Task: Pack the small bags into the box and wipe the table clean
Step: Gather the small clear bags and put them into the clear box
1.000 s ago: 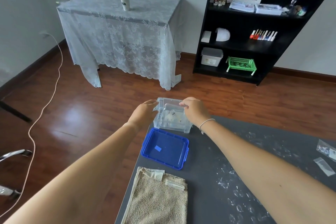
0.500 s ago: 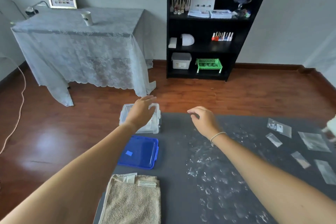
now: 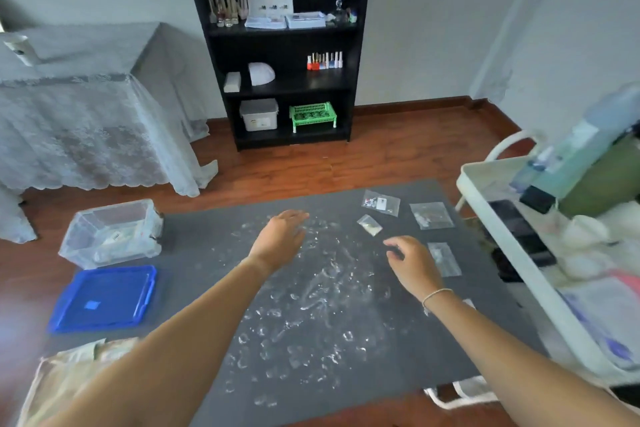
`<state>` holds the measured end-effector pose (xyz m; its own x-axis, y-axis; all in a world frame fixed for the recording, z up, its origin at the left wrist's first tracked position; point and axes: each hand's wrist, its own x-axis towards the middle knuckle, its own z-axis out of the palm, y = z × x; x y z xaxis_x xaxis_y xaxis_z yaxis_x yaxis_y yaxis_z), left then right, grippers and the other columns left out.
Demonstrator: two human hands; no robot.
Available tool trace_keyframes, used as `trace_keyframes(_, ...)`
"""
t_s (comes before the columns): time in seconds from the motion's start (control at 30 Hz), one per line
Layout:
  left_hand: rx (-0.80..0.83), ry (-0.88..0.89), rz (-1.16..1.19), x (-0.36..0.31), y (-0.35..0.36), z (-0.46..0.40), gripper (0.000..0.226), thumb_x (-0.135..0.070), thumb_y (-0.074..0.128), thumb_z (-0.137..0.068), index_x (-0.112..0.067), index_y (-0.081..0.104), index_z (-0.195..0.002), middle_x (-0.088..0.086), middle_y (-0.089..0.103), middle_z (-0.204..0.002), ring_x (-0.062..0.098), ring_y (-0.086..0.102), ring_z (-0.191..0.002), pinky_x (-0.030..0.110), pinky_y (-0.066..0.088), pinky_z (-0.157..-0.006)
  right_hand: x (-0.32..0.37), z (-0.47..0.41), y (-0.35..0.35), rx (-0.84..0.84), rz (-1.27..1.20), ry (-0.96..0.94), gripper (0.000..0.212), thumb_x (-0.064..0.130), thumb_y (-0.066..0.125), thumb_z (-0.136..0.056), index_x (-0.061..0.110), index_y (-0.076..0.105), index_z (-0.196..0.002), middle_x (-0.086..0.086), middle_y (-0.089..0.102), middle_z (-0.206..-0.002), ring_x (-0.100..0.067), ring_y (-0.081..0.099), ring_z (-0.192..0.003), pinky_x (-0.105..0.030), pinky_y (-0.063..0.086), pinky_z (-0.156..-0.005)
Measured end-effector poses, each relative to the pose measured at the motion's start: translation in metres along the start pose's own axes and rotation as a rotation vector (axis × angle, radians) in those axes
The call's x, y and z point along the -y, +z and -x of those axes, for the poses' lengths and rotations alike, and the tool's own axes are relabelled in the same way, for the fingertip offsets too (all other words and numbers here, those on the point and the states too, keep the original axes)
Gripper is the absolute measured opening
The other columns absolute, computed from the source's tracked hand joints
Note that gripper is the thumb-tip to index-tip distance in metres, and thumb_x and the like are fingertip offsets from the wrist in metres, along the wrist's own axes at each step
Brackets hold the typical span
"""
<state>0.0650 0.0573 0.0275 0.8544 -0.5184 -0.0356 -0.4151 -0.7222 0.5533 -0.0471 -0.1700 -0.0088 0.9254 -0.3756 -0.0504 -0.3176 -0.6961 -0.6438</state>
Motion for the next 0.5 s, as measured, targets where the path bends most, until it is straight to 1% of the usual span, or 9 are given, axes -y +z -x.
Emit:
trace_keyframes(0.07, 0.036, -0.015, 0.003, -0.028, 0.026, -0.004, 0.039, -0.012, 0.047, -0.092, -0.009, 0.051, -0.131, 0.01, 0.049, -0.139, 0.023, 0.045, -0.128, 0.025, 0.031, -0.103, -0.032, 0.003, -0.022, -0.033, 0.009, 0.037, 0.023, 0.005, 0.056, -0.086, 0.006, 0.066, -0.107, -0.013, 0.065, -0.112, -0.026, 0.062, -0.103, -0.025, 0.046, -0.089)
trace_keyframes(0.17, 0.077, -0.029, 0.005, -0.064, 0.06, -0.011, 0.04, -0.012, 0.048, -0.091, -0.011, 0.051, -0.131, 0.011, 0.051, -0.137, 0.024, 0.047, -0.126, 0.025, 0.032, -0.101, -0.069, 0.002, -0.048, -0.071, 0.063, 0.106, 0.026, 0.008, 0.057, -0.086, 0.003, 0.064, -0.111, -0.017, 0.064, -0.116, -0.032, 0.059, -0.108, -0.037, 0.045, -0.093)
trace_keyframes(0.23, 0.105, -0.03, -0.014, -0.086, 0.081, -0.015, 0.04, -0.012, 0.048, -0.09, -0.013, 0.053, -0.13, 0.011, 0.053, -0.134, 0.025, 0.048, -0.124, 0.027, 0.035, -0.1, -0.086, 0.001, -0.059, -0.064, 0.099, 0.154, 0.03, 0.014, 0.056, -0.089, 0.002, 0.06, -0.116, -0.019, 0.061, -0.119, -0.034, 0.056, -0.11, -0.039, 0.045, -0.094)
trace_keyframes(0.33, 0.156, -0.04, -0.041, -0.112, 0.107, -0.022, 0.04, -0.013, 0.047, -0.09, -0.016, 0.052, -0.13, 0.01, 0.052, -0.134, 0.026, 0.046, -0.125, 0.034, 0.038, -0.103, -0.099, -0.003, -0.066, -0.033, 0.129, 0.216, 0.036, 0.021, 0.054, -0.089, 0.004, 0.055, -0.121, -0.018, 0.057, -0.121, -0.034, 0.052, -0.111, -0.038, 0.044, -0.093)
trace_keyframes(0.43, 0.203, -0.037, -0.103, -0.13, 0.126, -0.032, 0.042, -0.015, 0.044, -0.092, -0.02, 0.048, -0.133, 0.005, 0.049, -0.138, 0.025, 0.044, -0.126, 0.034, 0.038, -0.103, -0.101, -0.009, -0.066, -0.009, 0.136, 0.232, 0.043, 0.027, 0.055, -0.088, 0.005, 0.051, -0.125, -0.018, 0.055, -0.122, -0.035, 0.05, -0.113, -0.038, 0.044, -0.091)
trace_keyframes(0.5, 0.217, -0.028, -0.14, -0.139, 0.135, -0.041, 0.042, -0.014, 0.043, -0.092, -0.02, 0.046, -0.134, 0.005, 0.048, -0.137, 0.025, 0.043, -0.126, 0.035, 0.039, -0.101, -0.101, -0.013, -0.063, 0.002, 0.161, 0.231, 0.048, 0.031, 0.057, -0.087, 0.004, 0.049, -0.127, -0.017, 0.054, -0.121, -0.034, 0.05, -0.112, -0.037, 0.044, -0.09)
